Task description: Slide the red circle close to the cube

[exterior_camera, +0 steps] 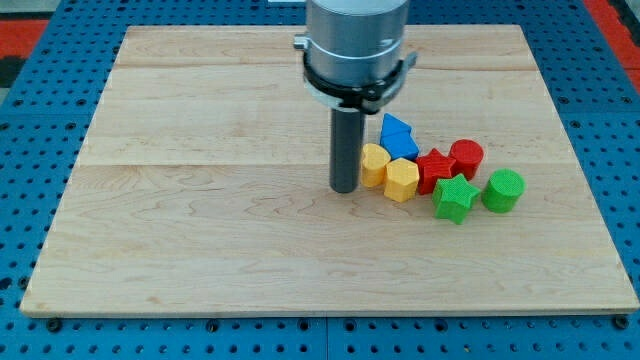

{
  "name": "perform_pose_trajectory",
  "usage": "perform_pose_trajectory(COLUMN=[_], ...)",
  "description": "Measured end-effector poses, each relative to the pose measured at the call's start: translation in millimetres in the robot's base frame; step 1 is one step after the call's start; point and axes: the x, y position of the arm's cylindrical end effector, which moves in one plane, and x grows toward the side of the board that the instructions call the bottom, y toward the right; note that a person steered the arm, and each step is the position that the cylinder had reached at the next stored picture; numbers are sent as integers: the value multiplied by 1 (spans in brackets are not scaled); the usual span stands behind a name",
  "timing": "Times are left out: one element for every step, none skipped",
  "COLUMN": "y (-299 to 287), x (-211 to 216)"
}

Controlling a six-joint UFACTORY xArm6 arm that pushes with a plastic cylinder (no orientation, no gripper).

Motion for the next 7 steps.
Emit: perform_pose_trajectory(y=[-6,13,121,191,248,237,201], x=[-69,-140,-143,-72,-46,-22,-22])
